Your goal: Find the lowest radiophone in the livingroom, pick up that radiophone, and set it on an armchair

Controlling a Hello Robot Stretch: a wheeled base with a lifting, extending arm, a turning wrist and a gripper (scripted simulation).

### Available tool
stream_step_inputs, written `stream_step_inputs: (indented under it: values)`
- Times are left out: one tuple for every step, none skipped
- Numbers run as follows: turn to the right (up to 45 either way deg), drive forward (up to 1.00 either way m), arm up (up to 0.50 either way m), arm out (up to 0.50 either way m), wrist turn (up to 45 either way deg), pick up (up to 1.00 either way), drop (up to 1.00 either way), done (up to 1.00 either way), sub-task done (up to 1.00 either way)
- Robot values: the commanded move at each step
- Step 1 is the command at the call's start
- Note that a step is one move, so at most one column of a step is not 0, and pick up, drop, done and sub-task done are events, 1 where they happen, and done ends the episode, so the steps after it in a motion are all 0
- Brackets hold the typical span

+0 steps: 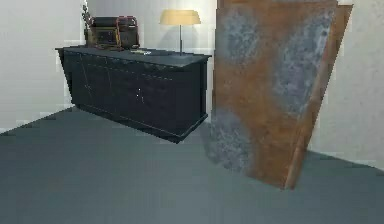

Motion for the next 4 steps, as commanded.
stream_step_inputs:
  values:
    - [30.0, 0.0, 0.0, 0.0, 0.0, 0.0, 0.0, 0.0, 0.0]
    - [0.0, 0.1, 0.0, 0.0, 0.0, 0.0, 0.0, 0.0, 0.0]
    - [45.0, 0.0, 0.0, 0.0, 0.0, 0.0, 0.0, 0.0, 0.0]
    - [33.0, 0.0, 0.0, 0.0, 0.0, 0.0, 0.0, 0.0, 0.0]
